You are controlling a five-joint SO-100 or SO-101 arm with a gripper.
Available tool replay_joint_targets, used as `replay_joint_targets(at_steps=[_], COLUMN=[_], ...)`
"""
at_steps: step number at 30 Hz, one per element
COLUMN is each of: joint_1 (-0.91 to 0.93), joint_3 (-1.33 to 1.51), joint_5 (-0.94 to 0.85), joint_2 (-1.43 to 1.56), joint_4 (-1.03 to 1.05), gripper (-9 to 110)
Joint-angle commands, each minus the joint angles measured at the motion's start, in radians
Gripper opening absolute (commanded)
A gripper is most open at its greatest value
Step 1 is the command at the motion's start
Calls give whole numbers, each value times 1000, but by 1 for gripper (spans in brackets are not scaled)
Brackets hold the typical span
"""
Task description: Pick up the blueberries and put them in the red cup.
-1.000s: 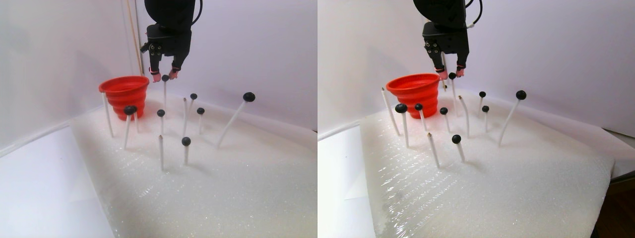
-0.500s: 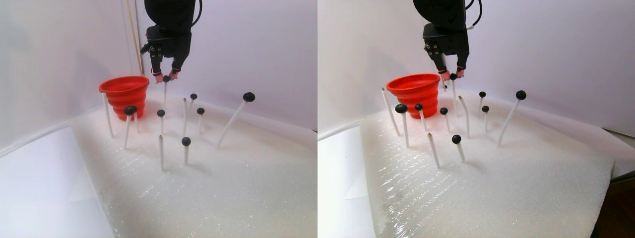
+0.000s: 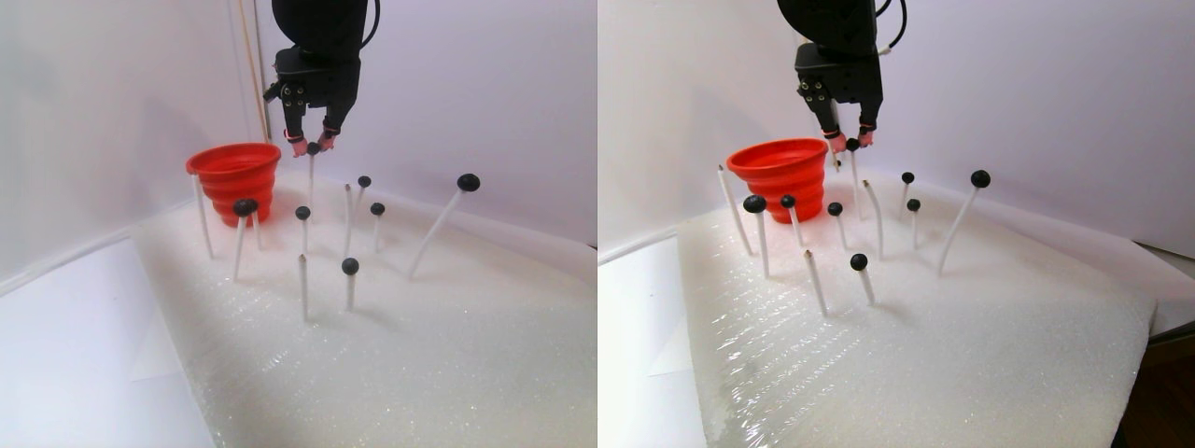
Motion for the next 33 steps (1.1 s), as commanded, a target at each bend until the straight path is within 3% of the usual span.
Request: replay_joint_targets(at_steps=[1, 33], joint_1=[-12, -153], joint_3=[-44, -58], joint_5=[-3, 25], joint_2=[137, 183], joint_4=[6, 67], gripper=[12, 12])
